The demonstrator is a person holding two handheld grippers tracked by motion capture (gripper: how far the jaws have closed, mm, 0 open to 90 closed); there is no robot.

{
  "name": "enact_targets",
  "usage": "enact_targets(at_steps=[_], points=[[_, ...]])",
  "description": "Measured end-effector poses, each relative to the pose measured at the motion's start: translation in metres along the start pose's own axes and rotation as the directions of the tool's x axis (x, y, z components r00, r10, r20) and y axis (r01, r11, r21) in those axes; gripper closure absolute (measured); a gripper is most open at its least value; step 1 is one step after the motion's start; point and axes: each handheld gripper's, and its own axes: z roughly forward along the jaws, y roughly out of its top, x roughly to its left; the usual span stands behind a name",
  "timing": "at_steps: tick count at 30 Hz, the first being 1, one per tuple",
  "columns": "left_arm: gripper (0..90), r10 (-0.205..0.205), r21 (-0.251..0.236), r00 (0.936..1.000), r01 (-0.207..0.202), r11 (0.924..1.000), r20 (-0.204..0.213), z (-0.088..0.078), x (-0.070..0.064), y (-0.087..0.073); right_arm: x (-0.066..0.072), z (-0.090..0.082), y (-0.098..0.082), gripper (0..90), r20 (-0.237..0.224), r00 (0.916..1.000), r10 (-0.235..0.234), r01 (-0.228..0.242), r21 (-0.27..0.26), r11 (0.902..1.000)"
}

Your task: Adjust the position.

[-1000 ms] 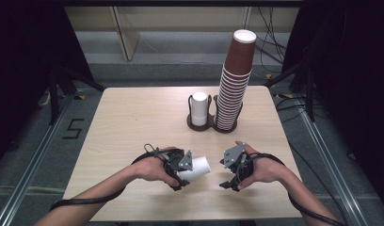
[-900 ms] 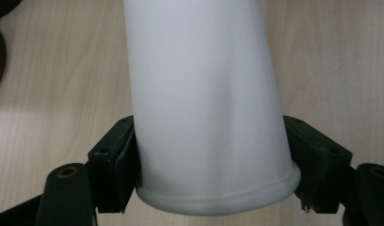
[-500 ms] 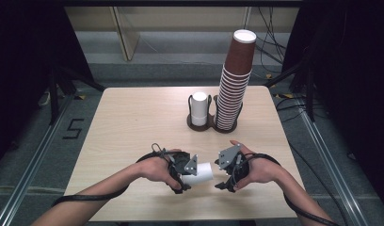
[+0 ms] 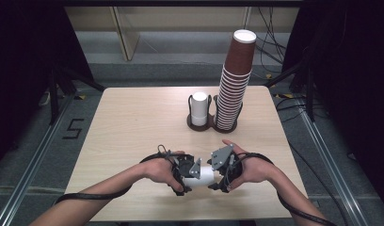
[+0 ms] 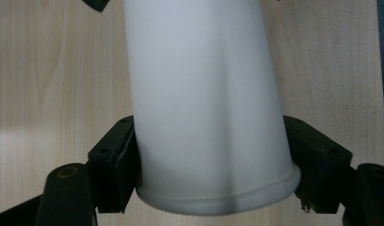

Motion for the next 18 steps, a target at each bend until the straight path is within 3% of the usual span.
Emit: enact_targets(at_steps=[1, 3, 5, 7, 11, 12, 16, 18], points=[[26.3, 0.000, -0.001, 1.0000, 0.000, 1.0000, -0.001, -0.0002, -0.0002, 0.0005, 0.0015, 0.0005, 0.0006, 17.7, -0.003, 0.9997, 0.023, -0.023, 0.004, 0.9997], [26.3, 0.003, -0.002, 1.0000, -0.003, 1.0000, -0.001, -0.0006, -0.0001, 0.0011, -0.0004, 0.0028, 0.0021, 17.7, -0.009, 0.9999, -0.011, 0.011, -0.002, 0.9999], [26.3, 0.007, 0.000, 1.0000, -0.007, 1.0000, 0.000, -0.0007, -0.0001, 0.0018, 0.0028, 0.0036, 0.0033, 17.8, -0.012, 0.9995, 0.029, -0.029, 0.007, 0.9996], [26.3, 0.007, -0.008, 1.0000, -0.007, 0.9999, -0.001, -0.0007, -0.0002, 0.0025, 0.0002, 0.0047, 0.0053, 18.1, -0.008, 0.9999, -0.015, 0.015, 0.003, 0.9999], [26.5, 0.031, -0.014, 0.9995, -0.031, 0.9994, 0.007, 0.0001, 0.0010, 0.0047, -0.0002, 0.0072, 0.0065, 19.0, -0.031, 0.9994, -0.012, 0.012, 0.001, 0.9999], [26.5, 0.019, -0.015, 0.9998, -0.019, 0.9997, -0.001, 0.0000, -0.0011, 0.0047, 0.0001, 0.0068, 0.0068, 19.2, -0.022, 0.9996, -0.018, 0.018, 0.003, 0.9998], [26.5, 0.038, -0.023, 0.9993, -0.038, 0.9990, 0.004, -0.0013, -0.0002, 0.0062, 0.0059, 0.0064, 0.0061, 22.2, -0.033, 0.9972, 0.067, -0.065, 0.040, 0.9971], [26.6, 0.040, -0.023, 0.9992, -0.040, 0.9989, 0.001, -0.0016, 0.0001, 0.0065, 0.0065, 0.0073, 0.0055, 24.0, -0.017, 0.9972, 0.073, -0.072, 0.049, 0.9962]])
